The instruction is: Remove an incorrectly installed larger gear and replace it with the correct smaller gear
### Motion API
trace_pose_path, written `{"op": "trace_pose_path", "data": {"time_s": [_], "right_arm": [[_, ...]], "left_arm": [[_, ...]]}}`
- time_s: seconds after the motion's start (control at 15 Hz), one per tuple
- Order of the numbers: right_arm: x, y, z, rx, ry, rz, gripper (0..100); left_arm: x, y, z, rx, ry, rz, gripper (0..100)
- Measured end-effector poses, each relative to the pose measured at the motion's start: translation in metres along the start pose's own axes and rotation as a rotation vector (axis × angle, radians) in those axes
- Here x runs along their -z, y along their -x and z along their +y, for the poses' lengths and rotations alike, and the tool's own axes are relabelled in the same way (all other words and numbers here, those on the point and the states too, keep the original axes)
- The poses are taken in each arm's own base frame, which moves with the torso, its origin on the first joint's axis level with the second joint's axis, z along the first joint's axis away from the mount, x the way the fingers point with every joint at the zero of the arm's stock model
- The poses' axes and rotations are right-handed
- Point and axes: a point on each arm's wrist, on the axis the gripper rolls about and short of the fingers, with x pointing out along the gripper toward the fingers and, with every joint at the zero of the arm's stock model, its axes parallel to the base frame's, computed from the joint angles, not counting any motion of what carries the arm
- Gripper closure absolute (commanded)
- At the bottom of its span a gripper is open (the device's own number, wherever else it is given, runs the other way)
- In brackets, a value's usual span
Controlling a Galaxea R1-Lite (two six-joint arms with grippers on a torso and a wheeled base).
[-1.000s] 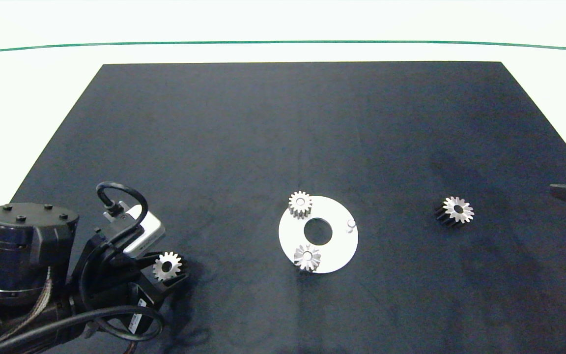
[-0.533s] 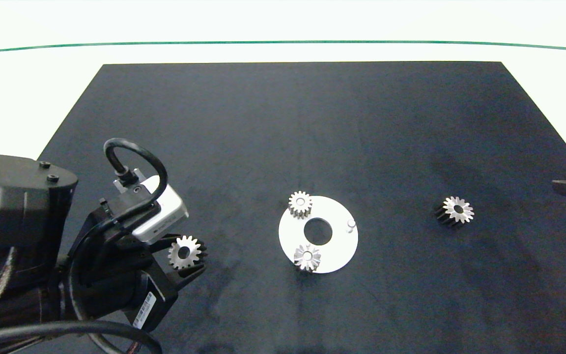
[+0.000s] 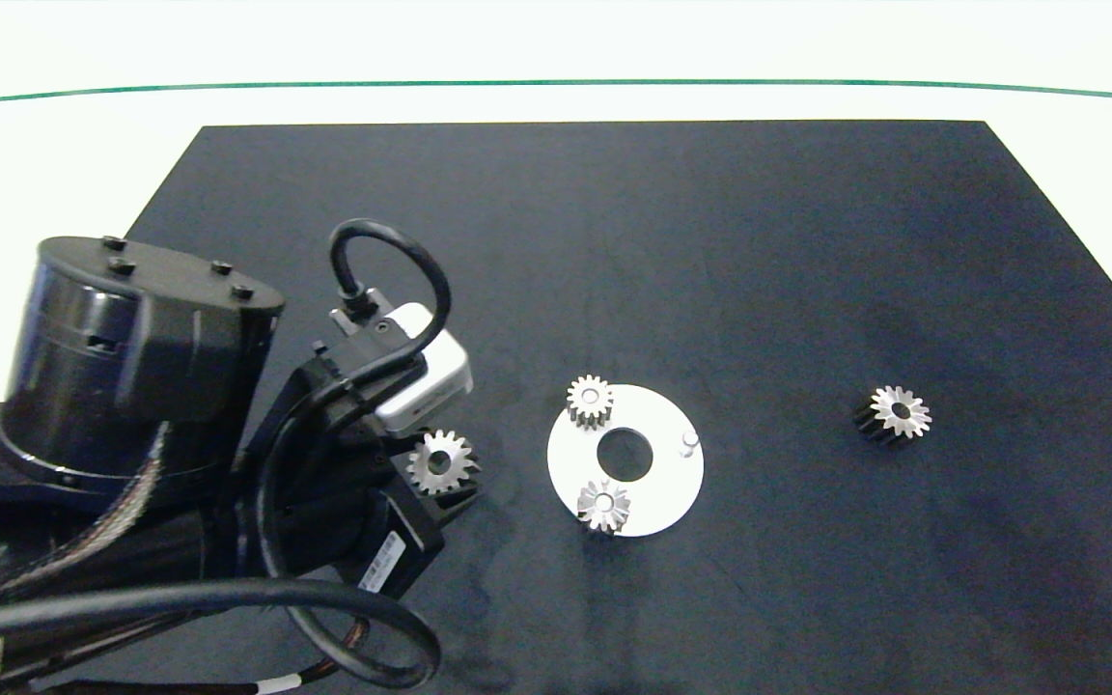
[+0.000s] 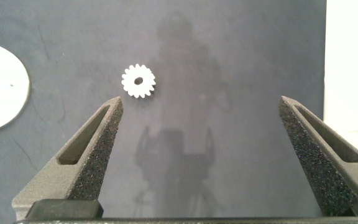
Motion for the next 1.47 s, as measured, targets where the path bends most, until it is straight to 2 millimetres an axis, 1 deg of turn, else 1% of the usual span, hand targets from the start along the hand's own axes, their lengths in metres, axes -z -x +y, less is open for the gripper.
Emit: {"op": "trace_pose_path", "data": {"time_s": [0.2, 0.47, 0.8, 1.07, 1.47], "right_arm": [[0.003, 0.013, -0.004, 0.029, -0.011, -0.014, 0], [0.006, 0.019, -0.005, 0.042, -0.044, -0.015, 0], [0.007, 0.022, -0.005, 0.026, -0.078, -0.018, 0], [0.007, 0.022, -0.005, 0.024, -0.079, -0.016, 0], [0.011, 0.022, -0.004, 0.023, -0.079, -0.008, 0]], "left_arm": [[-0.019, -0.017, -0.018, 0.034, -0.027, -0.007, 84], [-0.036, -0.041, -0.047, 0.089, -0.056, -0.004, 84], [-0.06, -0.071, -0.072, 0.126, -0.076, -0.028, 84], [-0.074, -0.091, -0.084, 0.119, -0.084, -0.037, 84], [-0.093, -0.113, -0.091, 0.118, -0.097, -0.035, 84]]}}
